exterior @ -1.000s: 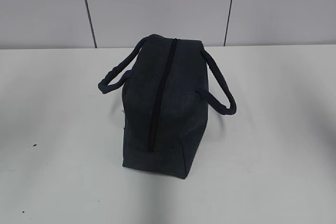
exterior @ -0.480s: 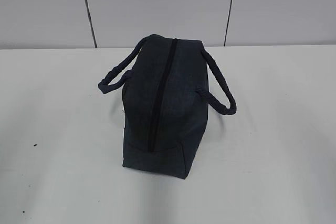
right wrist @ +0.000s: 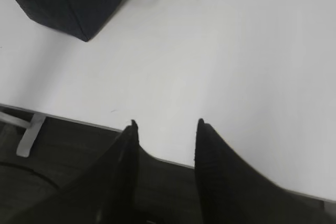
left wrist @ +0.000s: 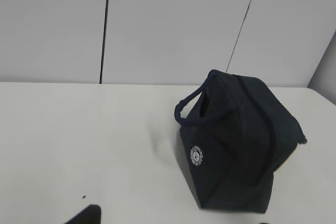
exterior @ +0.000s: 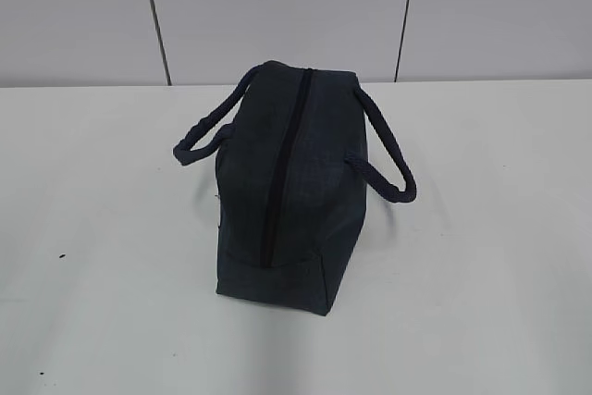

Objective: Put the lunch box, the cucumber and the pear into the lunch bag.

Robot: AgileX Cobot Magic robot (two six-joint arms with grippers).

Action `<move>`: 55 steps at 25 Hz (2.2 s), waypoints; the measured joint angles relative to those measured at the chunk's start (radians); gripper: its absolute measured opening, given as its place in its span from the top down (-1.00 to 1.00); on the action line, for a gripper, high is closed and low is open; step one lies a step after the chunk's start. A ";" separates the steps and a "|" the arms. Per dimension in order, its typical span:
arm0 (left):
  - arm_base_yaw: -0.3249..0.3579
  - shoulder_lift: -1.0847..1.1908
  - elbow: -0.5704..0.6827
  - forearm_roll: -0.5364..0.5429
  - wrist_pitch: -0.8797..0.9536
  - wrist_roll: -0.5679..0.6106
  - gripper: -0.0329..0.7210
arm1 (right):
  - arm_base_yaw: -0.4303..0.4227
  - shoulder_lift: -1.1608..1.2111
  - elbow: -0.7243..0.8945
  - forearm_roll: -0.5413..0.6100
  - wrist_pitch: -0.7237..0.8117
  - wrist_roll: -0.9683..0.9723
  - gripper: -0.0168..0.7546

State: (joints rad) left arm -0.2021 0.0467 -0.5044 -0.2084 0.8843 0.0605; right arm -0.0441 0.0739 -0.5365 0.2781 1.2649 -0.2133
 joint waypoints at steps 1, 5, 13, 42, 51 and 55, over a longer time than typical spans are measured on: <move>0.000 -0.014 -0.016 -0.001 0.038 0.000 -0.44 | 0.004 -0.025 0.000 -0.013 0.001 0.003 0.21; 0.000 -0.033 -0.063 0.031 0.206 0.000 -0.44 | 0.006 -0.089 0.000 -0.063 0.008 0.036 0.24; 0.000 -0.038 -0.067 0.081 0.351 0.000 -0.44 | 0.006 -0.093 -0.003 -0.161 0.008 0.044 0.25; 0.027 -0.048 -0.015 0.103 0.224 -0.001 -0.20 | 0.006 -0.093 0.038 -0.318 -0.106 0.129 0.28; 0.222 -0.064 -0.015 0.103 0.224 -0.001 -0.08 | 0.016 -0.093 0.038 -0.318 -0.108 0.131 0.28; 0.222 -0.064 -0.015 0.103 0.224 -0.001 -0.01 | 0.055 -0.093 0.038 -0.318 -0.108 0.131 0.28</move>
State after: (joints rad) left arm 0.0202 -0.0177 -0.5196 -0.1052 1.1079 0.0593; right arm 0.0105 -0.0193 -0.4987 -0.0394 1.1570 -0.0824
